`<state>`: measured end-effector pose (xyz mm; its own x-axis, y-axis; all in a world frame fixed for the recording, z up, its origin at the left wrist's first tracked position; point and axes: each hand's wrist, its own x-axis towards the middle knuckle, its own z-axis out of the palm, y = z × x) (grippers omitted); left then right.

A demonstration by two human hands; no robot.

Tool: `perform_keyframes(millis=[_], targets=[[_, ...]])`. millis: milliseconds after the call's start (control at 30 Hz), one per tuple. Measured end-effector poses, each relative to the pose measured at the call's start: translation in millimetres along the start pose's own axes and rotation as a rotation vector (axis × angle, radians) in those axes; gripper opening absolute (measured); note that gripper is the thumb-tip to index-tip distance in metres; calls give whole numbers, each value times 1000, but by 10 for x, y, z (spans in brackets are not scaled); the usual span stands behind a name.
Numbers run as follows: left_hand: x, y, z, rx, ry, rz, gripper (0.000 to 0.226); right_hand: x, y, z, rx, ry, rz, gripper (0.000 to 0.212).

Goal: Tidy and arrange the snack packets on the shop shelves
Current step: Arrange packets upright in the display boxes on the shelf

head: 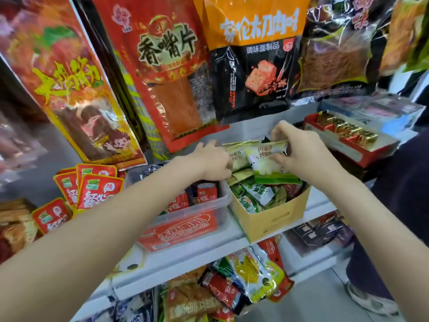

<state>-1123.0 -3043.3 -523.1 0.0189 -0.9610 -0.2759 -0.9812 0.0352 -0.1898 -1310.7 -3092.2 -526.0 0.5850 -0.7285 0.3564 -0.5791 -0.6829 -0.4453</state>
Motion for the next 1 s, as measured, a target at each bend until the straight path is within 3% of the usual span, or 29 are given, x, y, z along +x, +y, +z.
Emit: perform_keyframes(millis=[67,133,300,400,500,600,667,800,1000], targets=[[-42,-42,38,-97,47,19,32,99,-6,61,-61,-172,-4,28],[-97,-99,60,-197,101,47,30,196,-13,150,-183,-231,9,27],[-259,-130,5,-262,222,109,25,371,-13,381,-259,20,-7,21],[-287,-7,-88,-243,320,224,25,344,-7,465,-197,69,-26,22],[-123,179,-116,-226,94,313,31,283,67,464,-104,51,19,18],[134,330,-29,-108,-179,307,61,293,155,404,-44,17,112,19],[261,373,19,-51,-266,317,78,330,202,371,-14,-16,170,21],[392,407,62,34,-283,359,85,376,290,358,20,-18,235,23],[416,305,110,150,-127,382,52,352,327,386,-8,-11,195,23]])
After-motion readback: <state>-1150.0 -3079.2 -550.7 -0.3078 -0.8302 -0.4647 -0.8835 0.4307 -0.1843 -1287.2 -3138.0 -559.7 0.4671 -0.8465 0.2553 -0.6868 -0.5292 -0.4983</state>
